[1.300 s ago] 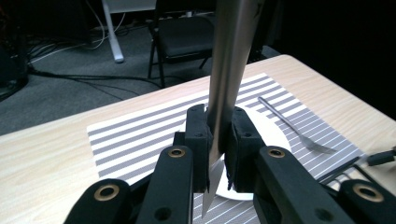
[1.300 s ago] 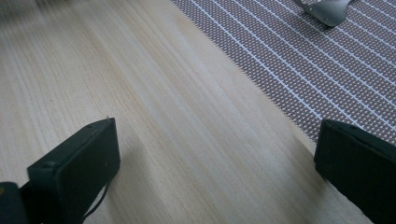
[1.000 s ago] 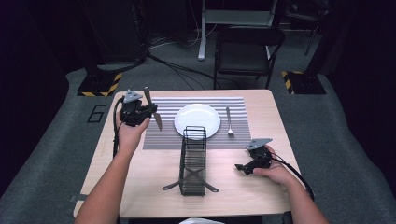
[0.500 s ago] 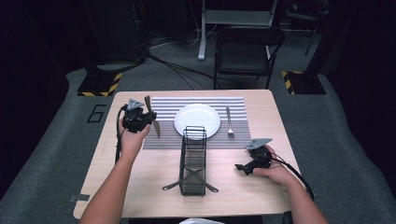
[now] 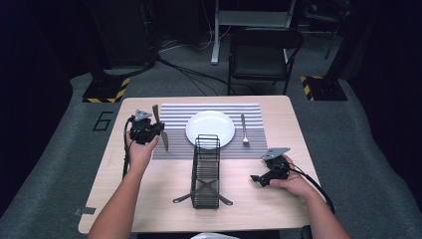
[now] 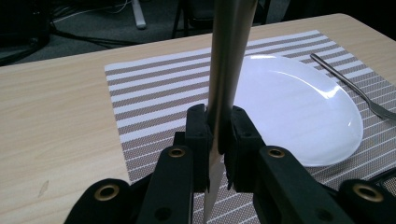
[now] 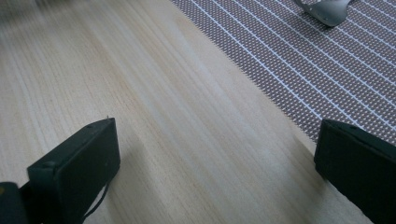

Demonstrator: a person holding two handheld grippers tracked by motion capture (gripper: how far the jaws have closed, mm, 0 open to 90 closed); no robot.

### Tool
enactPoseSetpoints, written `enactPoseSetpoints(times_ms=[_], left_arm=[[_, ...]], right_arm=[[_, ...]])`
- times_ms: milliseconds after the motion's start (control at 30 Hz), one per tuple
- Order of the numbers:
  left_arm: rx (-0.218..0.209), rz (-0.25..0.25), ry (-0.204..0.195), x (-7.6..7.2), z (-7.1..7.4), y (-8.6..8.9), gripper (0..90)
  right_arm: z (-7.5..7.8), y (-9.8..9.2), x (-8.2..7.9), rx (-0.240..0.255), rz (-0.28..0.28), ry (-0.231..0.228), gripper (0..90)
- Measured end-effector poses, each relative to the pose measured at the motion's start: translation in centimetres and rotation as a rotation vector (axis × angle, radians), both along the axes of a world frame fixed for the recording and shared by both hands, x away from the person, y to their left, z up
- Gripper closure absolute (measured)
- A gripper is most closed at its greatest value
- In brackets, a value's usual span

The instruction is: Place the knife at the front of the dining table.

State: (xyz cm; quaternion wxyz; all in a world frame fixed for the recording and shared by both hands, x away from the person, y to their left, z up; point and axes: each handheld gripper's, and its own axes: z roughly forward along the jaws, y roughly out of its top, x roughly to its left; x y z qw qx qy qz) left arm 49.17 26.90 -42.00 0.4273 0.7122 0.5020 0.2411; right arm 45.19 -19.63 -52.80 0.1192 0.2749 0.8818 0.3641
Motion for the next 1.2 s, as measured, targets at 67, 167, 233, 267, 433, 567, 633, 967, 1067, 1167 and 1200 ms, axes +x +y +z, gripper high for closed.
enactPoseSetpoints(times_ms=[67,167,233,267,433,567,633,967,1067,1167,1200], left_arm=[[0.007,0.002,-0.007,0.2,-0.1,-0.2,81.1],[0.009,0.014,-0.006,0.6,-0.1,-0.5,81.1],[0.007,0.023,-0.01,0.9,-0.2,-0.7,81.2],[0.004,0.029,-0.014,1.0,-0.3,-0.7,81.2],[-0.009,0.049,-0.027,1.5,-0.6,-0.9,81.4],[-0.017,0.074,-0.025,1.9,-0.8,-1.0,81.6],[-0.022,0.089,-0.026,2.2,-1.0,-1.1,81.7],[-0.05,0.118,-0.04,3.1,-1.7,-0.8,82.0],[-0.077,0.144,-0.031,3.5,-2.0,-0.4,82.2],[-0.092,0.169,-0.028,3.7,-2.2,-0.3,82.4],[-0.094,0.178,-0.027,3.8,-2.3,-0.3,82.4]], right_arm=[[0.0,0.0,0.0,0.001,-0.002,0.001,0.0],[0.0,0.0,0.0,0.0,0.0,0.0,0.0],[0.0,0.0,0.0,0.001,-0.002,0.0,0.0],[0.0,0.1,0.0,0.007,-0.01,0.003,0.0],[0.0,0.0,0.0,0.002,-0.004,0.002,0.0],[0.0,0.0,0.0,0.004,-0.006,0.002,0.0],[0.0,0.1,0.0,0.006,-0.008,0.003,0.0],[0.0,0.1,0.0,0.006,-0.009,0.004,0.0],[0.0,0.1,0.0,0.007,-0.008,0.005,0.0],[0.0,0.0,0.0,0.007,-0.008,0.005,0.0],[0.0,0.1,0.0,0.007,-0.008,0.005,0.0]])
